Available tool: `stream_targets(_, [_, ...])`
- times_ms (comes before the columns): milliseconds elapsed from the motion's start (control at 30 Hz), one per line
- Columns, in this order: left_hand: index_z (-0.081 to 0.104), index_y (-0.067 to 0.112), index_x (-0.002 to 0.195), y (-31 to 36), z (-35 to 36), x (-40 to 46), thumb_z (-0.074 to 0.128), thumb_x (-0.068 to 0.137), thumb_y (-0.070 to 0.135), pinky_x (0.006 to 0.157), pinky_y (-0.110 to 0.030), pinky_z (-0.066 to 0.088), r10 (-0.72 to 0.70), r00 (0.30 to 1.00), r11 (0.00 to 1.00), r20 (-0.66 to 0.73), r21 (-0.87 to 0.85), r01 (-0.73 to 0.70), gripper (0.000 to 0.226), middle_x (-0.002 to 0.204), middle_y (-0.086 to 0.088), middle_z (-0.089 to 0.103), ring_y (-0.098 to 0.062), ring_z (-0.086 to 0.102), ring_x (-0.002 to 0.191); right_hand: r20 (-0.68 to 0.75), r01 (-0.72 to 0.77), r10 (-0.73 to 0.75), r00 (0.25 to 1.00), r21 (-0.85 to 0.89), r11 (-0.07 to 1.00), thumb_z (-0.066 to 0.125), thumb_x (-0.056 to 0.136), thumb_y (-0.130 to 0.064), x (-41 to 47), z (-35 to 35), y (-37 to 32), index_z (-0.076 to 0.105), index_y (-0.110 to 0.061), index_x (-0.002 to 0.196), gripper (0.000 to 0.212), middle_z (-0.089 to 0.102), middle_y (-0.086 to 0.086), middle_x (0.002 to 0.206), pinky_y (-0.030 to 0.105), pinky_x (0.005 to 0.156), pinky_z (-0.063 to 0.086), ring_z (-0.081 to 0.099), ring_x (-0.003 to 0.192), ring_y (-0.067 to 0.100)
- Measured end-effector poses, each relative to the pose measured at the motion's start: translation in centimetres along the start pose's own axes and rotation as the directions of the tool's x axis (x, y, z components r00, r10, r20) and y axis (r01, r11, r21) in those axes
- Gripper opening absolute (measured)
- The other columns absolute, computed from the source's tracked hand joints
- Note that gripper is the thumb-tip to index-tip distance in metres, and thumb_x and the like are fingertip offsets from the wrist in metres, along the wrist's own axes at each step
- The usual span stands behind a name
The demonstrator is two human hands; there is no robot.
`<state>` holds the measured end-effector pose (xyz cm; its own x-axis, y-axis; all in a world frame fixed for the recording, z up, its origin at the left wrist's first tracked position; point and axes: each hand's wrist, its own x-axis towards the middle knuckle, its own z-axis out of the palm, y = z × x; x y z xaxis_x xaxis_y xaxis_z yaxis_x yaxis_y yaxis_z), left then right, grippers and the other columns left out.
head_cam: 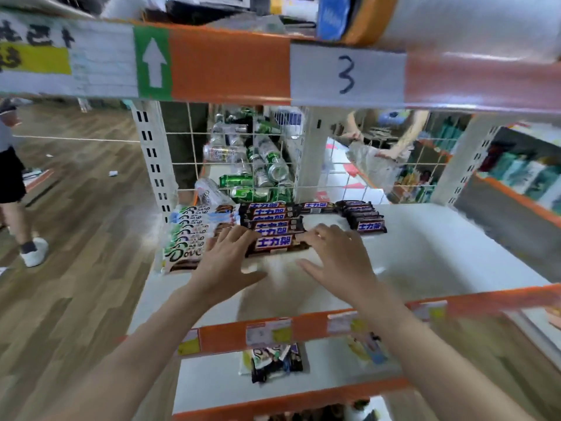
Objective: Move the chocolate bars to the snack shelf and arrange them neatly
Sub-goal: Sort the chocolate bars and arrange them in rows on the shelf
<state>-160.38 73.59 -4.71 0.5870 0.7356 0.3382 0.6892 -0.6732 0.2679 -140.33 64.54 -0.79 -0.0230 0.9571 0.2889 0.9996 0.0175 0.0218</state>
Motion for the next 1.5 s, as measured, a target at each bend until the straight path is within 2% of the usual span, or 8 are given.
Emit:
stream_targets(167, [0.034,0.029,0.136,6.1,1.6,0.7,0.06,0.078,0.057,0.102,-0.04,0.027,0.011,0.997,0.999,0.074,-0.037,-0.008,0.069,0.132,0.007,0.037,-0.018,0.03,0.126,-0.027,-0.095,0.093,0.995,-0.056,0.994,0.054,0.087,-0.051,-4.5,-1.6,5.1,0.056,-0.026,0.123,0.043,0.058,-0.002,0.123,0.036,0.088,0.037,0.055,0.113,0.022])
stream_targets(367, [0.038,0.028,0.134,13.1,2.6,0.9,0.063,0.077,0.053,0.097,-0.035,0.028,0.107,0.993,0.988,0.048,-0.115,-0.101,0.066,0.127,0.009,0.043,-0.015,0.035,0.122,0.029,-0.165,0.166,0.986,-0.046,0.985,0.046,0.089,-0.053,-8.7,-3.7,9.1,0.046,-0.034,0.13,0.045,0.048,-0.008,0.132,0.036,0.093,0.031,0.044,0.121,0.017])
stream_targets(500, [0.039,0.029,0.134,16.8,2.9,0.3,0.063,0.078,0.051,0.097,-0.037,0.032,0.13,0.99,0.981,0.059,-0.151,-0.119,0.064,0.126,0.007,0.045,-0.015,0.038,0.121,-0.033,-0.165,0.163,0.986,-0.042,0.985,0.052,0.088,-0.05,-12.1,-4.7,11.0,0.053,-0.031,0.125,0.041,0.054,-0.008,0.124,0.034,0.086,0.033,0.05,0.112,0.019])
stream_targets(633, [0.037,0.03,0.135,20.0,3.4,-1.1,0.064,0.08,0.046,0.098,-0.039,0.04,0.11,0.982,0.969,0.154,-0.237,-0.072,0.062,0.126,0.005,0.044,-0.014,0.046,0.116,0.0,-0.152,0.152,0.988,-0.048,0.987,0.051,0.089,-0.049,-15.0,-5.0,12.3,0.05,-0.032,0.126,0.04,0.053,-0.008,0.123,0.032,0.081,0.035,0.05,0.112,0.019])
stream_targets(800, [0.044,0.021,0.132,23.5,4.9,-4.3,0.066,0.081,0.038,0.092,-0.033,0.043,0.169,0.978,0.963,0.125,-0.233,-0.137,0.058,0.124,-0.001,0.048,-0.017,0.05,0.112,0.064,-0.118,0.119,0.991,-0.021,0.993,0.051,0.089,-0.046,-19.5,-4.1,12.9,0.05,-0.03,0.125,0.039,0.053,-0.006,0.12,0.031,0.075,0.036,0.05,0.111,0.021])
stream_targets(967, [0.046,0.023,0.128,25.8,7.9,-8.3,0.064,0.082,0.041,0.091,-0.035,0.045,0.133,0.965,0.979,0.225,-0.184,-0.092,0.052,0.123,0.0,0.049,-0.018,0.05,0.111,0.109,-0.106,0.1,0.989,0.048,0.993,0.05,0.09,-0.038,-24.0,-1.8,13.0,0.053,-0.028,0.121,0.033,0.055,-0.005,0.116,0.033,0.078,0.043,0.051,0.108,0.021])
stream_targets(1167, [0.042,0.027,0.131,27.4,11.3,-12.6,0.06,0.085,0.045,0.094,-0.035,0.045,0.073,0.916,0.989,0.394,-0.145,-0.016,0.053,0.13,0.003,0.044,-0.015,0.048,0.114,0.181,-0.08,0.067,0.981,0.068,0.994,0.052,0.089,-0.039,-28.9,1.7,12.9,0.051,-0.028,0.121,0.035,0.054,-0.006,0.112,0.031,0.071,0.039,0.052,0.103,0.02])
stream_targets(1500, [0.044,0.026,0.13,27.7,13.7,-14.4,0.061,0.085,0.042,0.098,-0.036,0.04,0.023,0.896,0.987,0.444,-0.151,0.049,0.05,0.126,0.004,0.047,-0.013,0.047,0.117,0.26,-0.11,0.068,0.963,0.149,0.983,0.052,0.088,-0.035,-31.2,4.9,13.1,0.051,-0.025,0.121,0.034,0.052,-0.004,0.115,0.035,0.08,0.043,0.049,0.107,0.021])
